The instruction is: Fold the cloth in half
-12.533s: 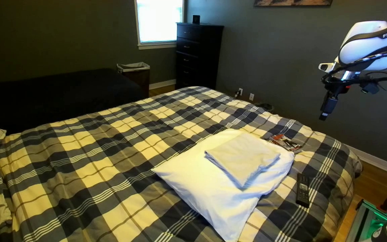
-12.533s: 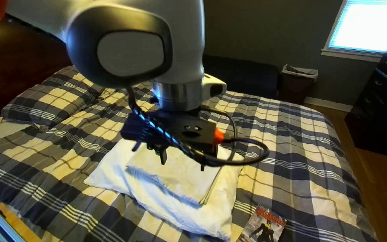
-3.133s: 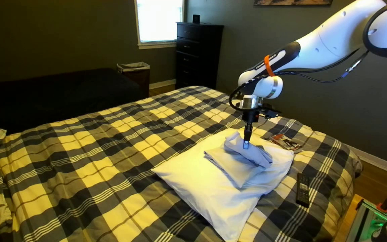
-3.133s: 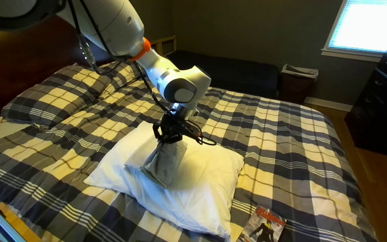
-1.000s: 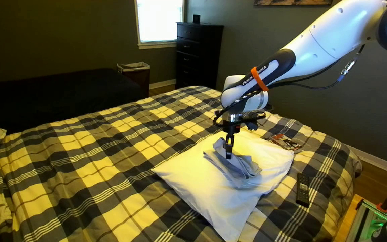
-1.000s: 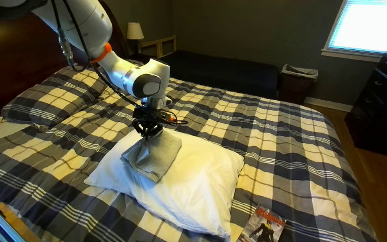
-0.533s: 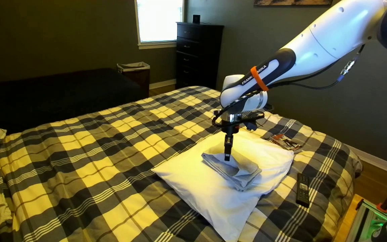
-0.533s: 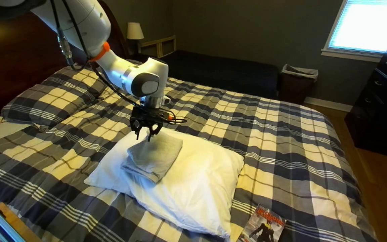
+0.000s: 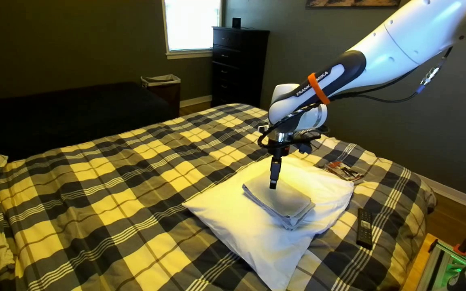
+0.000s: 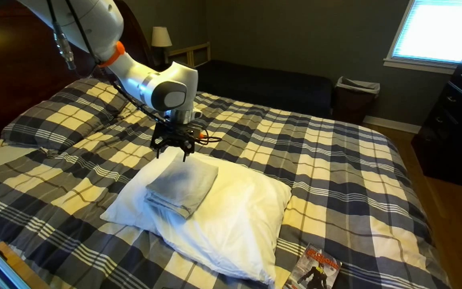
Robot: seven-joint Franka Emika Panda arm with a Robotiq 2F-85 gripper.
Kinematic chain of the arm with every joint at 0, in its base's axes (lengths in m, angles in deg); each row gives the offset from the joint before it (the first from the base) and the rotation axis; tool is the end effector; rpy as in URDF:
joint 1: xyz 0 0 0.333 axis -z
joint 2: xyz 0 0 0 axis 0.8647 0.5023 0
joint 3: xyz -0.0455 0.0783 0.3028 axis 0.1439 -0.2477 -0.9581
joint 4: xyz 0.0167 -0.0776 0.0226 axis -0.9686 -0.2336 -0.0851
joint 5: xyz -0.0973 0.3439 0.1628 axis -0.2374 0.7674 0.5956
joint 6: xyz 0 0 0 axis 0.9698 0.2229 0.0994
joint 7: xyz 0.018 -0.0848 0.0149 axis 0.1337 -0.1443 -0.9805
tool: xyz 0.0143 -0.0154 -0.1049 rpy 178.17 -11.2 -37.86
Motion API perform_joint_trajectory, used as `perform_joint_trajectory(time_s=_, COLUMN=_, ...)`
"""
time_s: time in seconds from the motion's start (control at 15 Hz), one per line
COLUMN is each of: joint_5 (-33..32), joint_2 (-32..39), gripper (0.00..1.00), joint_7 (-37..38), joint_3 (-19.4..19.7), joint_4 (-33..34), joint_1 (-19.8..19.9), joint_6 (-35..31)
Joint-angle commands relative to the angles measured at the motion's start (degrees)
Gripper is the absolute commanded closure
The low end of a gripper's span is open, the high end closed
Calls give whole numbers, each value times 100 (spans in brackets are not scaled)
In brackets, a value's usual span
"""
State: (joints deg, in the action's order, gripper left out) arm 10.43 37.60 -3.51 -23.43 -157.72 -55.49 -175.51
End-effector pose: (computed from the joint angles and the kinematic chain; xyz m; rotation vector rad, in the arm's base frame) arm 0.5642 0.0209 0.2322 -2.7823 -0.9500 0.1427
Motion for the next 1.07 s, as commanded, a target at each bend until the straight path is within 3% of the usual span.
perform_joint_trajectory(time_s=0.0, joint_5=330, joint_2=-461, gripper=0, joint_7=-146, joint_3=-80, joint_4=-468, joint_1=148, joint_6=-233)
perform_joint_trajectory(time_s=1.0, joint_5=311, joint_2=-2254, gripper=0, joint_7=779, joint_3=635, joint_4=-1672, joint_1=87, joint_6=-165)
